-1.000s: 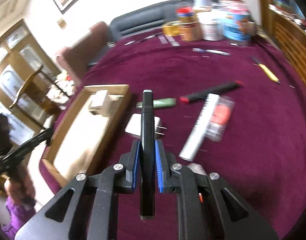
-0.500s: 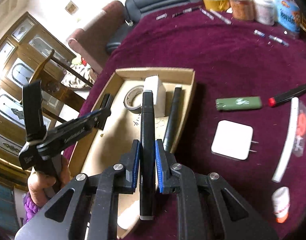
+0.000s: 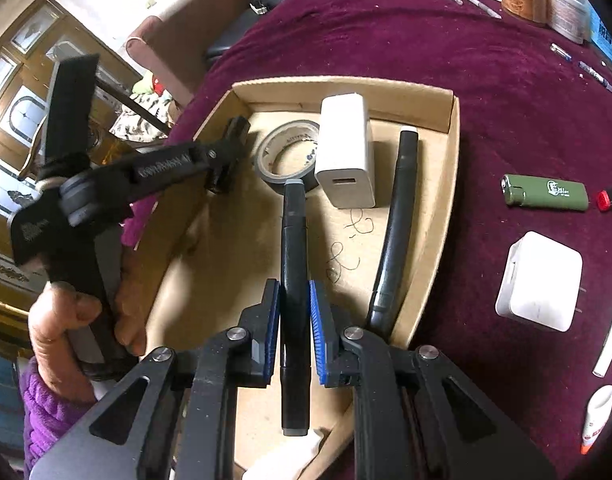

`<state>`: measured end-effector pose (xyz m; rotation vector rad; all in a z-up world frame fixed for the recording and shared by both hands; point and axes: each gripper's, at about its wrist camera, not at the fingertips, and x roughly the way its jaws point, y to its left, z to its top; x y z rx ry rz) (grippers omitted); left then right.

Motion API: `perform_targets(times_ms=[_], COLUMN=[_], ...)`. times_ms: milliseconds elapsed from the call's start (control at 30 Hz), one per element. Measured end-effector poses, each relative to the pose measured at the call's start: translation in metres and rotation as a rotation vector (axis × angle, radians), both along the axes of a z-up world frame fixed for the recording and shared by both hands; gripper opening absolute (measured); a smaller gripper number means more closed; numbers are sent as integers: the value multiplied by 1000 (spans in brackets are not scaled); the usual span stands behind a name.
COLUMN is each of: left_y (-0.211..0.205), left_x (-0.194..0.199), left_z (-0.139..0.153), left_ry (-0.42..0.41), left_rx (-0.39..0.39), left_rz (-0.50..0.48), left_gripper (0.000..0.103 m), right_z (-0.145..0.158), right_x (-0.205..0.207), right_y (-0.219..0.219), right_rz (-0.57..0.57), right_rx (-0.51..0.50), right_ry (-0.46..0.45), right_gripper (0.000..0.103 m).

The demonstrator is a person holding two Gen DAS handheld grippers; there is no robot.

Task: Organize rigid objects
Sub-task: 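Lower the black tube and black marker into the tray and open both grippers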

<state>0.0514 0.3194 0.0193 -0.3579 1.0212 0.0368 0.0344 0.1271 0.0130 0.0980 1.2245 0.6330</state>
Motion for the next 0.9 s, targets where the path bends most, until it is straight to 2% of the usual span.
perform_targets(times_ms=[33, 100, 167, 233, 367, 400, 533, 633, 700, 800, 900], left_y=[1, 3, 3, 3, 0, -1, -1, -4, -7, -15, -24], left_x=[-1, -4, -9, -17, -43, -52, -84, -104, -117, -132, -152], left_z=[1, 3, 5, 11, 31, 36, 53, 60, 64, 71, 74], left_ry=[-6, -5, -2, -5, -50, -67, -119, -150, -168, -202, -251], left_rx=[-13, -62, -95, -123, -123, -117, -114, -110, -89, -16, 58], left_rz=[-1, -5, 2, -5, -24, -24, -13, -2, 15, 68, 125], left_gripper=[27, 40, 46, 46, 50, 54, 58, 59, 62, 65, 65], right_z=[-1, -4, -8, -6, -5, -4, 7, 18, 25, 34, 37], right_x=[1, 2, 5, 5, 6, 6, -2, -8, -12, -20, -26], right_y=[1, 1, 2, 2, -1, -1, -14, -28, -41, -61, -79], right_rz=[-1, -7, -10, -19, -15, -6, 6, -10, -31, -61, -99], right_rx=[-3, -11, -20, -32, -10, -5, 40, 76, 95, 104, 106], right_ry=[3, 7, 7, -11, -8, -7, -43, -80, -107, -148, -176], right_gripper=[13, 13, 13, 13, 16, 20, 44, 45, 45, 45, 51])
